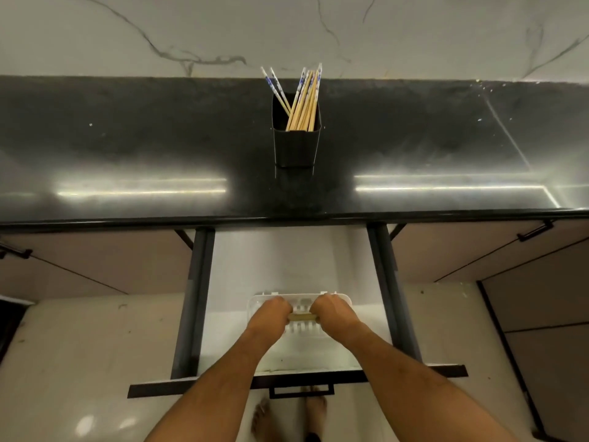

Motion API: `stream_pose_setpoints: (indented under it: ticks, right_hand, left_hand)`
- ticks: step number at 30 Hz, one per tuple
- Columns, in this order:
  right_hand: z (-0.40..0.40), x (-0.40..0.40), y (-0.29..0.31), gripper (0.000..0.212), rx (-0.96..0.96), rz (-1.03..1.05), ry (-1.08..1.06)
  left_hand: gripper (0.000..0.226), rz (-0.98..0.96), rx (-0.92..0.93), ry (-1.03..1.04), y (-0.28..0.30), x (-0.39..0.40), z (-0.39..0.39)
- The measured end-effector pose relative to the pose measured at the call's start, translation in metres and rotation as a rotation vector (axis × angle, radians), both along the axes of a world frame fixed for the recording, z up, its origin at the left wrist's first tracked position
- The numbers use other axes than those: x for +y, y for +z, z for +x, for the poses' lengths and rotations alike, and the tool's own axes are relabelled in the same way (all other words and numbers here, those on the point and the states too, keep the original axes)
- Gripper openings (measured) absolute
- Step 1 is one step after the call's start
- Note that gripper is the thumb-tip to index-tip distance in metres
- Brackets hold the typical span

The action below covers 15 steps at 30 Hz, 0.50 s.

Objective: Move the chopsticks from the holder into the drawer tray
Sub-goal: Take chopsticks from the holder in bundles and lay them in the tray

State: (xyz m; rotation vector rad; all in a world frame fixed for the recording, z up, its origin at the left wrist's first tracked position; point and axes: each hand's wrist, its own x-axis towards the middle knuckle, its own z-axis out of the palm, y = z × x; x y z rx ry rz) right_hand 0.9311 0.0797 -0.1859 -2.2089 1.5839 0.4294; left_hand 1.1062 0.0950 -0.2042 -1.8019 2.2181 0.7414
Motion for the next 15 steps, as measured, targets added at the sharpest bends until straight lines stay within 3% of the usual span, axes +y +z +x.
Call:
stream_pose_setpoints:
  ticks: [3,7,15]
  right_hand:
    - [0.001,0.002,-0.017,0.018,-0.021,0.061,0.013]
    - [0.001,0.005,-0.032,0.018,-0.027,0.091,0.035]
    - [-0.006,-0.001,-0.033,0.024,-0.013,0.065,0.071]
  left_hand:
    - [0.018,0.137,0.129,0.147,-0.009,0.006,0.001]
    - [0.017,0.233,0.144,0.165,-0.015,0.007,0.002]
    - [0.017,0.190,0.191,0.225,-0.021,0.007,0.007]
